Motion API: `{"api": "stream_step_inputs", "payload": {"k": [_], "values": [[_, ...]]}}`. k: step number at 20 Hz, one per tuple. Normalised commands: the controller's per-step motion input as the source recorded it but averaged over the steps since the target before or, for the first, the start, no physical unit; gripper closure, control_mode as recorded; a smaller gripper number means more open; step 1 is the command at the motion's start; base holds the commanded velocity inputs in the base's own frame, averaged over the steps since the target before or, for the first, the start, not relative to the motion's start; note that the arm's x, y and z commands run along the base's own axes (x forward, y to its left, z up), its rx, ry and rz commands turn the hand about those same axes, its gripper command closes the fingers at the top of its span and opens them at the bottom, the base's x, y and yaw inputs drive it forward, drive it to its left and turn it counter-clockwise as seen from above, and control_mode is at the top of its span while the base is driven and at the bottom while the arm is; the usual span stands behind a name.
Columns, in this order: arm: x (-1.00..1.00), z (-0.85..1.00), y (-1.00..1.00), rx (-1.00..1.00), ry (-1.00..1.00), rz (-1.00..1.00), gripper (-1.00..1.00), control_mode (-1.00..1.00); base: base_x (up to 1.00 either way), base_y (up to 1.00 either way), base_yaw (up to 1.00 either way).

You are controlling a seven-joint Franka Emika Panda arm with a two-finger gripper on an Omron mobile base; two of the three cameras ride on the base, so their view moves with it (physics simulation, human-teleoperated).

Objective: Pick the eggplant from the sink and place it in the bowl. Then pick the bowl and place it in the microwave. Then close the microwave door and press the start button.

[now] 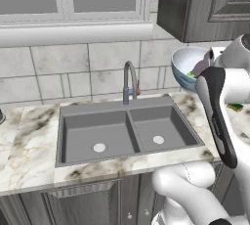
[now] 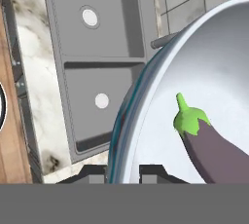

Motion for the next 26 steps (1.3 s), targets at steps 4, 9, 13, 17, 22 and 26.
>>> {"api": "stream_step_inputs", "payload": {"k": [4, 9, 13, 17, 22, 26], "values": [[0.0, 0.0, 0.0, 0.0, 0.0, 0.0, 1.0, -1.0, 0.0, 0.0, 0.0], [0.0, 0.0, 0.0, 0.0, 0.0, 0.0, 1.0, -1.0, 0.0, 0.0, 0.0], [-0.11, 0.0, 0.0, 0.0, 0.0, 0.0, 1.0, 1.0, -0.17, 0.0, 0.0], [0.0, 0.0, 0.0, 0.0, 0.0, 0.0, 1.0, 1.0, -1.0, -0.02, 0.0], [0.0, 0.0, 0.0, 0.0, 0.0, 0.0, 1.0, 1.0, -0.59, 0.0, 0.01], [0.0, 0.0, 0.0, 0.0, 0.0, 0.0, 1.0, 1.0, -0.12, 0.02, -0.4]]}}
